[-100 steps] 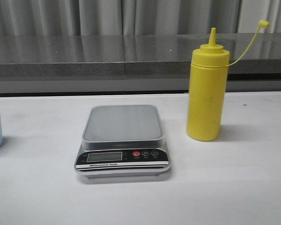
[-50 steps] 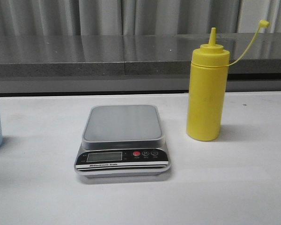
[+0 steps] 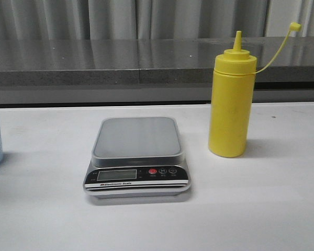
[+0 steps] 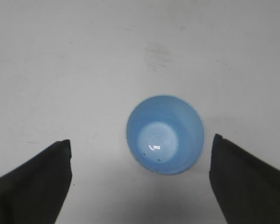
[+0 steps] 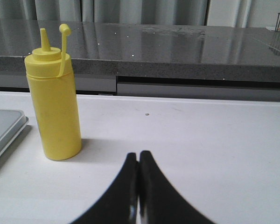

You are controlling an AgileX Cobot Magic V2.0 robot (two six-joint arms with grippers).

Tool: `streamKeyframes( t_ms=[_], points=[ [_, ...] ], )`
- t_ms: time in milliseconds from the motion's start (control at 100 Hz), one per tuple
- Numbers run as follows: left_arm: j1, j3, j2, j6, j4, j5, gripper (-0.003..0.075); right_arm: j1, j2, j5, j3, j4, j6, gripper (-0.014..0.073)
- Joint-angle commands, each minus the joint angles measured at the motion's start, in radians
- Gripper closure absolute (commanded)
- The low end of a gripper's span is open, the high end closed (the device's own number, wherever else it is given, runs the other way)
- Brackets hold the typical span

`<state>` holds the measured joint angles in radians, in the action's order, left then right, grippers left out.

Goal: Pour seasoning into cup on scale with both arms
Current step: 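Lower the left gripper over the light blue cup and grasp it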

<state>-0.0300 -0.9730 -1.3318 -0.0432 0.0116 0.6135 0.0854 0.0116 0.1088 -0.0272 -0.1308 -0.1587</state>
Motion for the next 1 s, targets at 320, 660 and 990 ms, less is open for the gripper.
streamKeyframes(
  t_ms=[320,660,990],
  points=[
    [0.001,-0.035,-0.114,-0.003,0.008,-0.087,0.0134,-0.007,0.02,-0.083,0.021,-0.001,0.003,0.0662],
    [0.001,-0.035,-0.237,-0.003,0.008,-0.13,0.0134,-0.007,0.02,-0.083,0.021,-0.001,0.003,0.0662],
    [0.001,-0.035,-0.284,-0.003,0.008,-0.16,0.0225,-0.007,0.02,-0.083,0.021,-0.001,0.003,0.0662]
  ],
)
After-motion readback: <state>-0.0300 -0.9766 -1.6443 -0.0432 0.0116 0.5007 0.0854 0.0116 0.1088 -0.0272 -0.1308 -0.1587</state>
